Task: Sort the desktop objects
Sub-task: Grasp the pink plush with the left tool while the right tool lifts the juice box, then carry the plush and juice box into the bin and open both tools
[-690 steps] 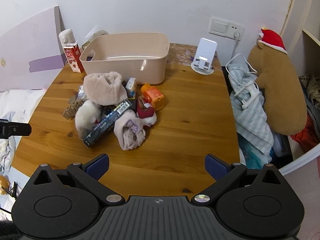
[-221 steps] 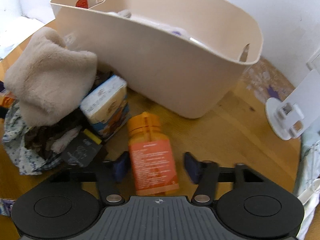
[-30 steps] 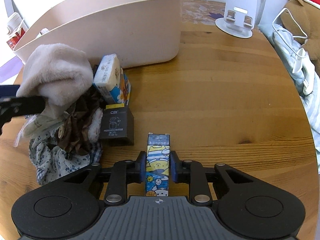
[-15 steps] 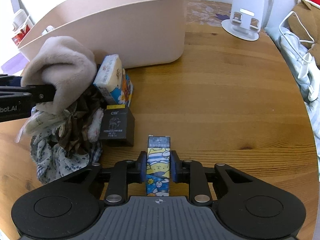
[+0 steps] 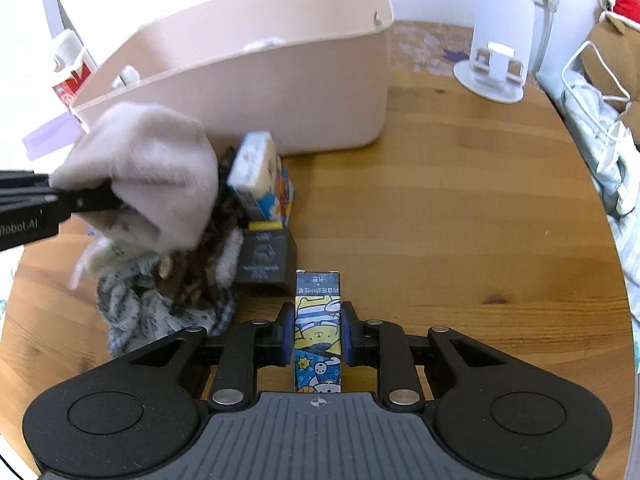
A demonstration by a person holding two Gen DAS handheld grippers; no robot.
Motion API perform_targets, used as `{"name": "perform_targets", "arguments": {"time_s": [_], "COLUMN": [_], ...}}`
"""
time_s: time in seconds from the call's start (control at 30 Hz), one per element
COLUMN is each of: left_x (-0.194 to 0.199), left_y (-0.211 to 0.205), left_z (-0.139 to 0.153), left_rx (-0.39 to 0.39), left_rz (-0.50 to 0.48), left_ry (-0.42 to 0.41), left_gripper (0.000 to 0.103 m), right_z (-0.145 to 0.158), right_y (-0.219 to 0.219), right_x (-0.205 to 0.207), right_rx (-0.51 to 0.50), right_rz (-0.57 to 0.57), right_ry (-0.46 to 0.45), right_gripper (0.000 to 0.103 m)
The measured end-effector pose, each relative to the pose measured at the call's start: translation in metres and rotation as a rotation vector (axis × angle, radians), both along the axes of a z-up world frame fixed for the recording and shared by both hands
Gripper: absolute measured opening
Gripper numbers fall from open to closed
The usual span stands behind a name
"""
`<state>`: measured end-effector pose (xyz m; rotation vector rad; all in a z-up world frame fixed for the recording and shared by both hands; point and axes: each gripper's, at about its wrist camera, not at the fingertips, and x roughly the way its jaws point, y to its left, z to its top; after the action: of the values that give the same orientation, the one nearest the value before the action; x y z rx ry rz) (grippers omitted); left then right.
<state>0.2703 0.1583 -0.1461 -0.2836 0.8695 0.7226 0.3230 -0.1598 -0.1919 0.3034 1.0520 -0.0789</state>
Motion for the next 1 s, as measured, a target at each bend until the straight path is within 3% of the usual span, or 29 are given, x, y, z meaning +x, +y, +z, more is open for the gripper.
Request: {"name": "perform_targets", "arguments": {"time_s": [0.43,0.57,1.0], "left_x": [-0.025,-0.025,-0.030], "left_y": [-0.007,-0.009,-0.020], "left_z": [0.026,0.023,0.046], "left_rx": [0.039,0.032,0.049], "left_rz": [0.085,0.070,0.056], "left_ry": [-0.059,-0.035,-0.098], "left_gripper": [0.008,0.006,0.005], "right_z": [0.044,0.048,0.066], "right_y": [-0.019,-0.024,-0.036], "right_x": [-0.012,-0.015,-0.016], "right_rx": [0.047,0.031,0.044], "right_rz": [-0.089,-0.103,-0.107], "right_ry": [-0.123,-0.140,-0.182], "right_gripper": [0.021,0.021,0.021]}}
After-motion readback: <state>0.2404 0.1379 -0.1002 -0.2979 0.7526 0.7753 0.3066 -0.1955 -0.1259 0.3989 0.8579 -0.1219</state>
